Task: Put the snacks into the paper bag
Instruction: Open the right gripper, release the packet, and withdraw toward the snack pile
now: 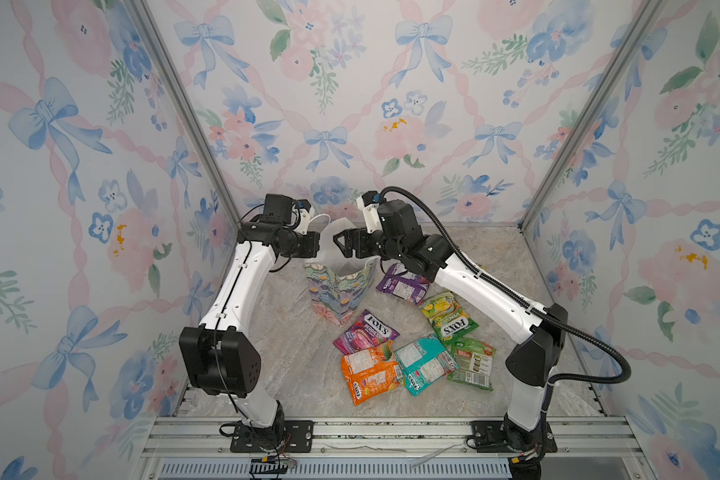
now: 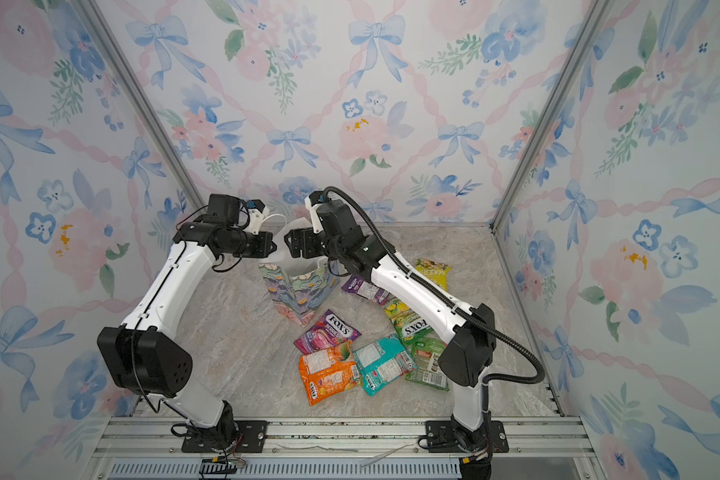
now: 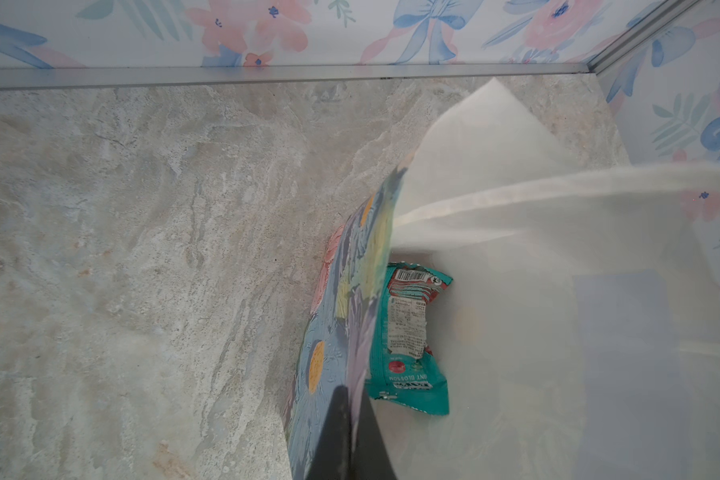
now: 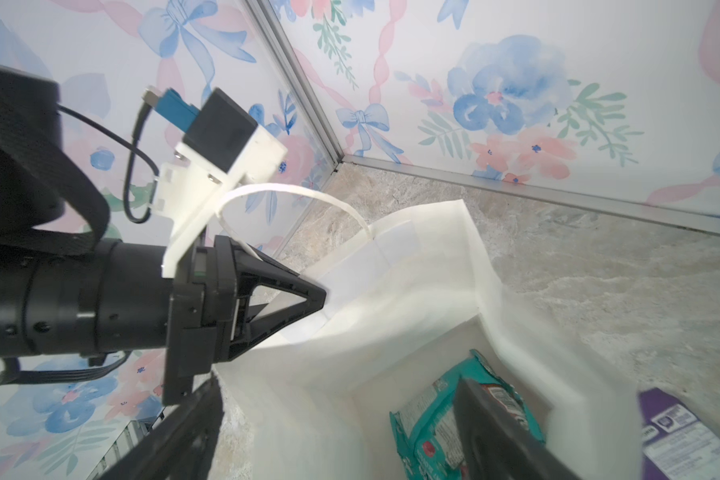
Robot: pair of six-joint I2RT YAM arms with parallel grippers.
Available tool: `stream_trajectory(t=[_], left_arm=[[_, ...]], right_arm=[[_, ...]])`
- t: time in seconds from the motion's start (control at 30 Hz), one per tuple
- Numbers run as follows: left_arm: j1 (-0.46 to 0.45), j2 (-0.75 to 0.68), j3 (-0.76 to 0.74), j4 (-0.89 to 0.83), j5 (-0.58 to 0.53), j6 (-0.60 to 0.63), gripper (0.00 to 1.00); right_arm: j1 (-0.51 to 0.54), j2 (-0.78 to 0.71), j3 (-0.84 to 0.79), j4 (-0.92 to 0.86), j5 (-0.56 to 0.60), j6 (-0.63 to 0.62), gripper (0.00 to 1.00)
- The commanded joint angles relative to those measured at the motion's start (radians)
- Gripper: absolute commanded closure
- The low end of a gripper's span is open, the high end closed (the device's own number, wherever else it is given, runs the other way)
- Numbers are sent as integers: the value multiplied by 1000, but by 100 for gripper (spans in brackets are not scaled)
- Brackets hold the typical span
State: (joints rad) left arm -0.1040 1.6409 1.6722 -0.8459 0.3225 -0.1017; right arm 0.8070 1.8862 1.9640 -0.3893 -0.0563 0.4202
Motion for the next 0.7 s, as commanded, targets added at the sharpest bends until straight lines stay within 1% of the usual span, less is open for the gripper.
stream_trajectory(t=[0.0, 0.07, 0.17, 0.27, 0.3, 0.37, 0.43, 0.57, 0.67], left_arm=[[7, -22, 12, -16, 7, 9, 100], [9, -20, 10, -16, 7, 10, 100], [11, -20, 7, -16, 7, 10, 100], [13, -20, 6, -16, 7, 10, 100], [14, -20, 6, -16, 7, 10, 100], [16, -20, 7, -17, 7, 9, 100], [21, -18, 7, -16, 8, 8, 100], [27, -16, 6, -16, 8, 9, 100], [28, -16, 7, -17, 3, 9, 100]], right_arm=[[-15, -58, 33, 44, -24, -50, 4], [-26, -77, 30, 51, -23, -57, 0], [-44, -142, -25, 66, 3, -64, 2], [-70, -225, -137, 53, 53, -69, 3], [-79, -282, -189, 42, 73, -62, 3], [-102, -351, -301, 24, 111, -45, 3], [-134, -420, -432, 6, 137, -3, 3], [-202, -539, -668, -27, 129, 97, 2], [-210, -623, -816, -81, 145, 161, 1]])
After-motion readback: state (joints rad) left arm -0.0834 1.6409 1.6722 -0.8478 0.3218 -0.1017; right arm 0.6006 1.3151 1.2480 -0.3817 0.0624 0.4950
